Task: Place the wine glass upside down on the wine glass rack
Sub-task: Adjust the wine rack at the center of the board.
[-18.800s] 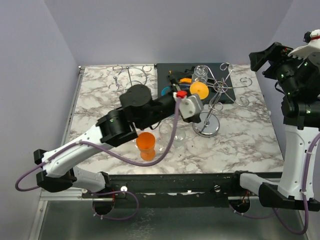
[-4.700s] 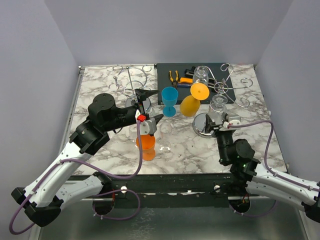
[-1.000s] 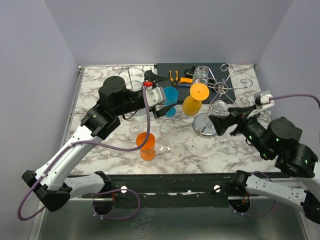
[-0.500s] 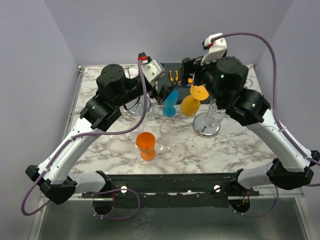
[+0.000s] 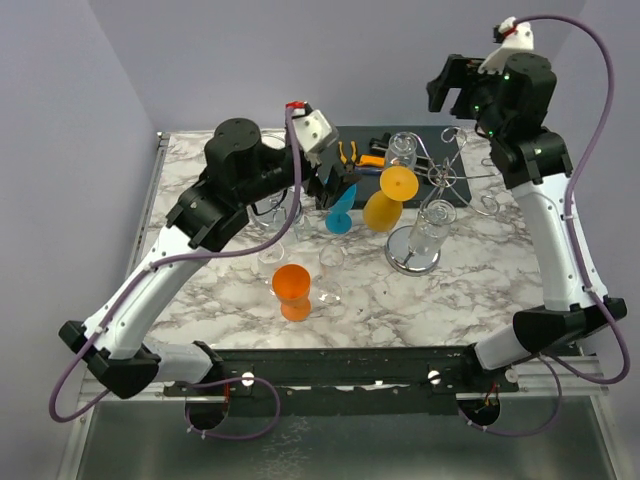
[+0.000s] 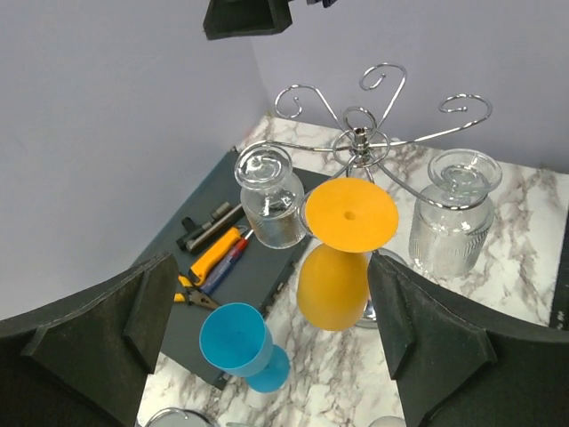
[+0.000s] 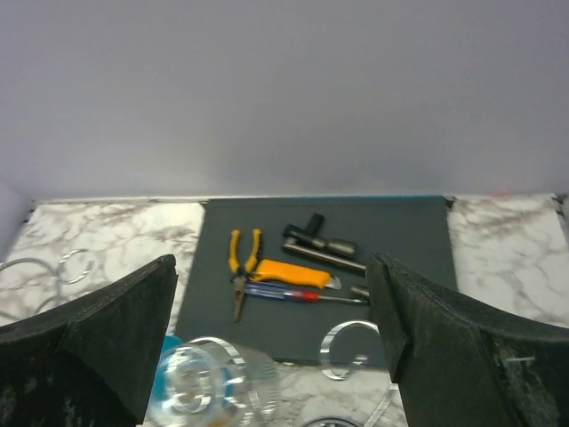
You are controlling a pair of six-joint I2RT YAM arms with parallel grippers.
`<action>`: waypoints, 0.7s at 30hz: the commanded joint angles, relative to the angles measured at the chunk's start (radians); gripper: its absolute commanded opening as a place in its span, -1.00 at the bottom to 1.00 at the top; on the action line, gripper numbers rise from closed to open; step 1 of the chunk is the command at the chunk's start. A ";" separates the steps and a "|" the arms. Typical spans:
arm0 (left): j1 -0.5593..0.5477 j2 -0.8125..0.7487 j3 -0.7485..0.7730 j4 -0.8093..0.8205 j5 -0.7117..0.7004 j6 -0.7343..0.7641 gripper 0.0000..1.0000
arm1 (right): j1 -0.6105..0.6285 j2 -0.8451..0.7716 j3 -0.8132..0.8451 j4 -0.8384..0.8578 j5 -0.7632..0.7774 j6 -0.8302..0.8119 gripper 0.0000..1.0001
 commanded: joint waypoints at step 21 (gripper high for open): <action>-0.143 0.613 0.679 -0.210 0.229 -0.134 0.60 | -0.461 -0.234 -0.410 -0.015 -0.454 0.173 0.48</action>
